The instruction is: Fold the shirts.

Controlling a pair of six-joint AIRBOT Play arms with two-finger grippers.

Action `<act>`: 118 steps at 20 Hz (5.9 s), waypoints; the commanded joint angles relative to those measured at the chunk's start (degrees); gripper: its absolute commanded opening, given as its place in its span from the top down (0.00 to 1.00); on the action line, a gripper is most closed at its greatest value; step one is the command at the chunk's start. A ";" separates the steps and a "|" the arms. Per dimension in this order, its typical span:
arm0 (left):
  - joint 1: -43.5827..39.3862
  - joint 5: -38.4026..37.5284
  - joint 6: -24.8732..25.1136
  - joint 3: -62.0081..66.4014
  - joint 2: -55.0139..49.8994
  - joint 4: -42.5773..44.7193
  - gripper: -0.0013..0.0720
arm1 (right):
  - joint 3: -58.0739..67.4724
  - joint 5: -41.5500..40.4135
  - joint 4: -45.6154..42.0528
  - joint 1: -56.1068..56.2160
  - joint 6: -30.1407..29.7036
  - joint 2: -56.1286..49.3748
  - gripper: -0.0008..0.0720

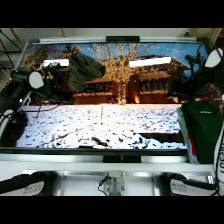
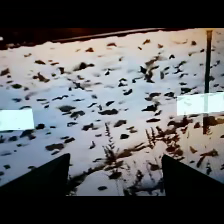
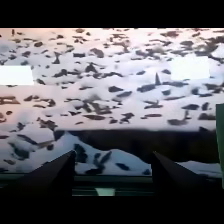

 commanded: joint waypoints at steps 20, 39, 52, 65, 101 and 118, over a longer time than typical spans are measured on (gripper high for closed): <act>0.00 0.90 -0.04 -0.02 -0.04 -1.20 0.09 | 0.00 -1.53 0.52 0.07 0.28 -0.04 0.18; 11.67 30.34 -2.05 11.39 -25.03 -21.64 0.15 | -0.07 -14.78 2.69 0.11 -0.44 -0.35 0.18; 15.41 34.99 -1.20 14.75 -33.64 -28.35 0.17 | -0.07 -13.60 5.05 0.11 -0.42 -0.33 0.18; 8.63 35.32 16.28 15.65 -9.81 -33.16 0.95 | -0.07 -19.58 4.59 0.11 -0.20 -0.26 0.18; -4.90 -0.15 -1.05 -34.25 22.14 -25.27 0.15 | -30.42 -16.41 12.35 0.11 -8.85 7.54 0.08; -16.00 23.54 -0.35 -49.05 12.00 -38.01 0.74 | -30.42 -17.55 14.86 1.55 -10.34 -0.15 0.08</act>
